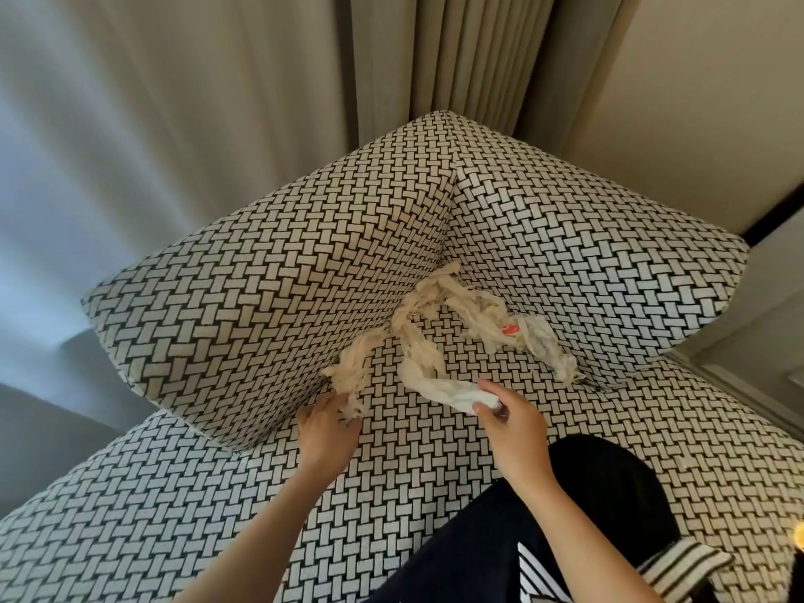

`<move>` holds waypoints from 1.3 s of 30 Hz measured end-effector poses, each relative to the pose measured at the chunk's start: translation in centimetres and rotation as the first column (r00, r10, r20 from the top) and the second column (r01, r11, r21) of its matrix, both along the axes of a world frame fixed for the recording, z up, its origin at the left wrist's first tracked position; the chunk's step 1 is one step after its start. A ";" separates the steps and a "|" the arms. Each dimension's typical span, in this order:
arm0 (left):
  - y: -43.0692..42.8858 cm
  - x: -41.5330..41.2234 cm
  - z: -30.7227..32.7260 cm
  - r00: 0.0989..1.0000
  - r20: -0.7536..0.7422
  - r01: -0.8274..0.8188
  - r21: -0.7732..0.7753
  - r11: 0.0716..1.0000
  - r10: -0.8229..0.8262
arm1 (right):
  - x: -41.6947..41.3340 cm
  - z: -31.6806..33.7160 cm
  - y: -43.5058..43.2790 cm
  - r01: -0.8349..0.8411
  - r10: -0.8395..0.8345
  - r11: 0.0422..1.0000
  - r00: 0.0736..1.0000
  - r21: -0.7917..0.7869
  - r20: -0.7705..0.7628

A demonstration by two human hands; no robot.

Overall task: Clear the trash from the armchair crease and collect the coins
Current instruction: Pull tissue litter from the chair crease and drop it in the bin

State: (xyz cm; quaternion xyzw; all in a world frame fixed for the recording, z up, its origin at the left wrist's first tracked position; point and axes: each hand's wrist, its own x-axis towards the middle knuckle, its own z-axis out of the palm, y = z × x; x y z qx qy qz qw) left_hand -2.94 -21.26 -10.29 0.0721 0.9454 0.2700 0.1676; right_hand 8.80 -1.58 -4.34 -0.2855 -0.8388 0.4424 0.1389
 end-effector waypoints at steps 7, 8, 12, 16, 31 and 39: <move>0.0 2.1 2.3 0.999 0.032 -0.018 0.254 0.967 0.010 | -0.1 0.1 -0.1 0.043 -0.044 0.999 0.999 0.026 0.009; 0.1 2.4 2.6 0.999 0.028 -0.023 0.283 0.959 0.015 | -0.2 0.2 -0.2 0.056 -0.056 0.998 0.998 0.028 0.003; 1.2 3.3 4.2 0.999 -0.048 0.015 0.339 0.941 0.002 | -0.3 1.0 0.0 0.108 -0.111 0.993 0.992 -0.053 -0.055; 2.8 3.6 6.2 0.997 -0.076 0.056 0.400 0.915 -0.028 | 0.2 2.0 1.1 0.162 -0.178 0.975 0.979 -0.154 -0.099; 17.5 7.9 13.4 0.864 -0.140 0.486 0.481 0.729 -0.484 | 10.8 7.3 11.7 0.373 -0.453 0.883 0.834 -0.284 -0.314; 27.9 14.9 14.4 0.689 -0.140 0.677 0.475 0.563 -0.711 | 20.7 7.5 16.8 0.574 -0.610 0.792 0.718 -0.210 -0.335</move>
